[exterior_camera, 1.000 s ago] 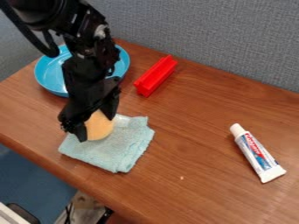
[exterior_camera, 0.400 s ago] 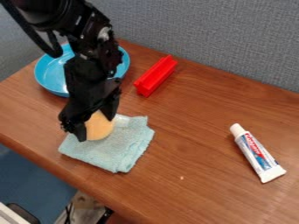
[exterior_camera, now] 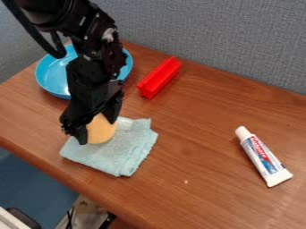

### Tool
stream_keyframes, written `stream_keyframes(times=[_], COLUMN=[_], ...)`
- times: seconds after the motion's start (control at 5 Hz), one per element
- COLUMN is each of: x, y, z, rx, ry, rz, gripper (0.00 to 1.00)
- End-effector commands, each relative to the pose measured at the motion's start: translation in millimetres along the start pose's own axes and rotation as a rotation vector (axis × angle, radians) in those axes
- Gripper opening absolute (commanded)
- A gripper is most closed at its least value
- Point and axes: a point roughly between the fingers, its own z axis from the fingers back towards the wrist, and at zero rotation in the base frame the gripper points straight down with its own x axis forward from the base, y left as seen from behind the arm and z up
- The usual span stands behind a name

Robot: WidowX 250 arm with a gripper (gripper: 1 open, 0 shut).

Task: Put the yellow ball on the blue plate

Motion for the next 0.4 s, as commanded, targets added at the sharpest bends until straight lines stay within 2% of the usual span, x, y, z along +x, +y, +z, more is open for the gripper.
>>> stream_keyframes(times=[0.0, 0.2], x=[1.3, 1.6], y=[7.6, 7.8], z=[-4.2, -5.0], rx=[0.051, 0.062], ry=[-0.008, -0.008], rz=[-0.007, -0.01], gripper=[1.0, 1.0])
